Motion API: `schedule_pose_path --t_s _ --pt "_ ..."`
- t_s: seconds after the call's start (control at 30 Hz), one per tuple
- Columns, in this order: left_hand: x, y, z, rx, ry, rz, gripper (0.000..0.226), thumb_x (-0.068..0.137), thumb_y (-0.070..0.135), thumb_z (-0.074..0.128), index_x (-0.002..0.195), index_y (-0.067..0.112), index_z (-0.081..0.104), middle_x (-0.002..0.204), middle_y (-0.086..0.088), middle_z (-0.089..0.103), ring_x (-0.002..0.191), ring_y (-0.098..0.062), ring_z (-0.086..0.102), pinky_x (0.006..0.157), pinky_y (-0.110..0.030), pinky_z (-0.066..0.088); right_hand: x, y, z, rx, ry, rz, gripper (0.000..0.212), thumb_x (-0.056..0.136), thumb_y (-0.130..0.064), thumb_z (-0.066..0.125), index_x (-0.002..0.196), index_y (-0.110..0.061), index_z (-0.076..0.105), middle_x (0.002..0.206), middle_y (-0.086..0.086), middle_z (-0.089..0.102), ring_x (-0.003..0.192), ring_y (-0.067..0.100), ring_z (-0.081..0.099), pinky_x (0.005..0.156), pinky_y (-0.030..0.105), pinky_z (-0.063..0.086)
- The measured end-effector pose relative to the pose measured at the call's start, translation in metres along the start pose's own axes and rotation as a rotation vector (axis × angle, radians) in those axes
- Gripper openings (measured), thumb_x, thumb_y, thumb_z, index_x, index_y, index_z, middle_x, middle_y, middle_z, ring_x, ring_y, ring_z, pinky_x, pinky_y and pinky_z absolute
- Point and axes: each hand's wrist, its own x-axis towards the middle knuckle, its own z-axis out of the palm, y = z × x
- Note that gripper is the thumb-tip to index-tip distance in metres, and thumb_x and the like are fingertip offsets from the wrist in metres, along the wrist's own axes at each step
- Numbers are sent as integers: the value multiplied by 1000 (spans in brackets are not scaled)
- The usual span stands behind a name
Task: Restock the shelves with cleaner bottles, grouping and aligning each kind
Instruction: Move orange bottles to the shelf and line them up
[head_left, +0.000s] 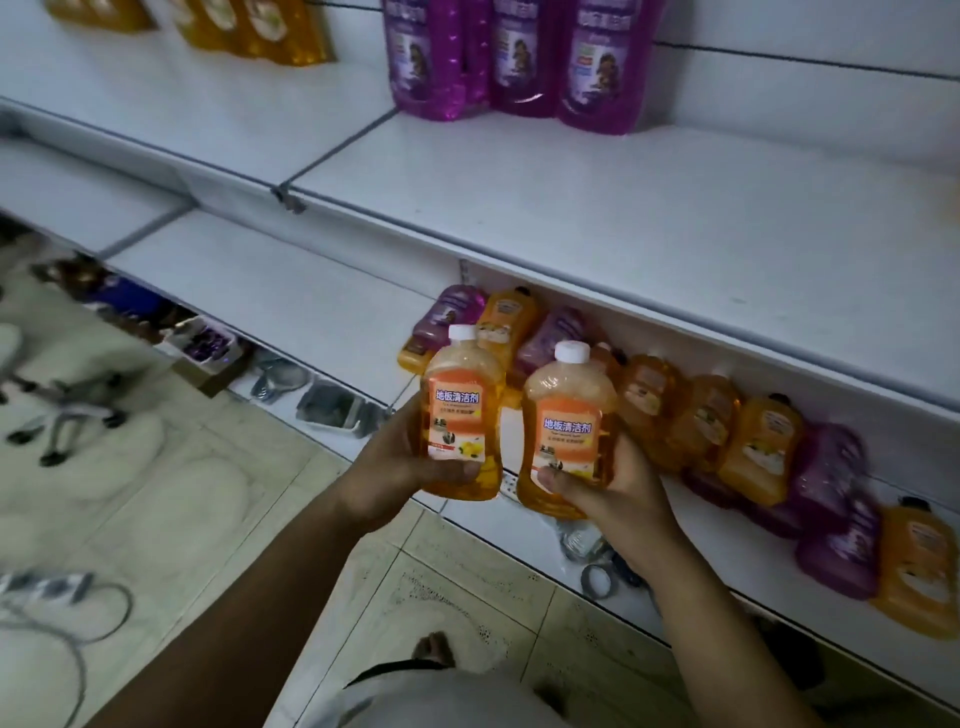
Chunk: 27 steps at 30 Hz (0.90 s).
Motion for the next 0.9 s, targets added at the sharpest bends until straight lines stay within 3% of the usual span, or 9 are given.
schedule_pose_path --t_s 0.1,0.27,0.5,0.67,0.8,0.9 --pt "-23 5 -24 65 117 52 74 74 7 91 138 15 54 124 -12 73 117 -33 71 95 -47 61 1 -12 19 -16 -65 -49 65 74 -22 91 130 -28 60 117 -14 76 109 3 71 94 31 57" --pt "-55 21 -61 94 262 163 86 63 29 96 136 14 55 123 -13 73 113 -32 73 96 -54 60 -2 -47 55 -18 -147 -145 70 71 -24 89 133 -27 57 119 -15 75 110 4 71 89 20 58" --pt "-77 73 -131 75 330 312 96 50 58 98 129 26 56 120 -2 75 111 -25 74 89 -39 63 14 -109 120 -38 -121 -272 63 74 -19 88 130 -24 58 114 -10 77 106 7 74 84 20 58" --pt "-87 106 -202 113 351 409 90 58 41 97 135 27 52 123 0 73 114 -25 73 89 -40 63 32 -155 184 -42 -52 -351 61 70 -23 89 125 -18 62 108 -7 79 100 10 76 81 22 58" --pt "-92 127 -260 142 369 469 94 60 35 94 141 25 49 126 -5 71 116 -28 72 91 -48 62 47 -188 236 -48 -5 -404 59 67 -28 89 119 -25 63 106 -11 78 99 9 76 85 29 62" --pt "-94 144 -303 145 375 498 95 59 34 95 141 24 49 126 -7 72 115 -29 72 94 -55 60 63 -206 272 -17 31 -421 59 70 -26 91 121 -26 63 108 -4 78 100 18 77 89 54 62"
